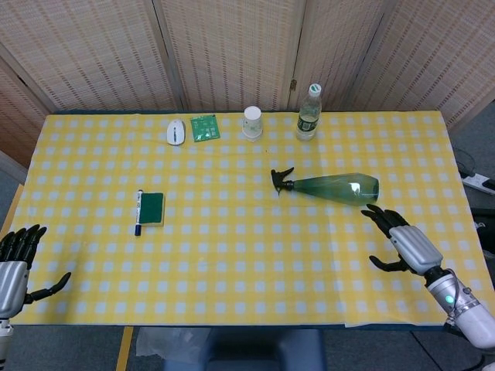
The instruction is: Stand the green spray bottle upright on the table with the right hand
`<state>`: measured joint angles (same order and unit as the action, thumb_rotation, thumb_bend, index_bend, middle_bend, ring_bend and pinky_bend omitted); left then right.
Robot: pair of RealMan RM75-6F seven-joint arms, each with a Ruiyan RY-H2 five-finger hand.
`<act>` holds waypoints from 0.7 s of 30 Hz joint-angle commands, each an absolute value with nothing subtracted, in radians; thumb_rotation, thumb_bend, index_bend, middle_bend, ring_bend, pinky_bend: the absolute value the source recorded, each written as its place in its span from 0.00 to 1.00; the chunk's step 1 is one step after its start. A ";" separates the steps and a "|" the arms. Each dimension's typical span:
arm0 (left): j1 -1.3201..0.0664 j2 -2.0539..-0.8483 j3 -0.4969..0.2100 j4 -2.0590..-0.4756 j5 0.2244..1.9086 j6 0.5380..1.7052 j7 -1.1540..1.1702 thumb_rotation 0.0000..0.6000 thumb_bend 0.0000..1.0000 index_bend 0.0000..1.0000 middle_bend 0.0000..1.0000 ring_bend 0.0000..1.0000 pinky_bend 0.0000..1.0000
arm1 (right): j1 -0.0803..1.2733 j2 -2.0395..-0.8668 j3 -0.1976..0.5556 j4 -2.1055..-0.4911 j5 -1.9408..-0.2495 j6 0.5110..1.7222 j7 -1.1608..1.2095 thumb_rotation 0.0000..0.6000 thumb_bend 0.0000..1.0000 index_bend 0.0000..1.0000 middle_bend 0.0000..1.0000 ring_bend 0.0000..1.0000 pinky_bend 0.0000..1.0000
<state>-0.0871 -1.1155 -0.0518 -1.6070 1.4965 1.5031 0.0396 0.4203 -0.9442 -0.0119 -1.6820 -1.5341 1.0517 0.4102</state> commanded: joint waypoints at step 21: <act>-0.057 -1.065 -0.027 -1.615 1.571 1.571 -0.098 0.42 0.25 0.00 0.10 0.02 0.00 | 1.001 -1.321 0.176 -1.382 -0.477 0.746 -0.429 1.00 0.37 0.10 0.16 0.17 0.02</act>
<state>-0.0578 -1.0682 -0.0293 -1.6161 1.5678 1.5695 -0.0924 0.9096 -1.2242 0.1807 -1.4797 -0.5885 0.7768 -0.3347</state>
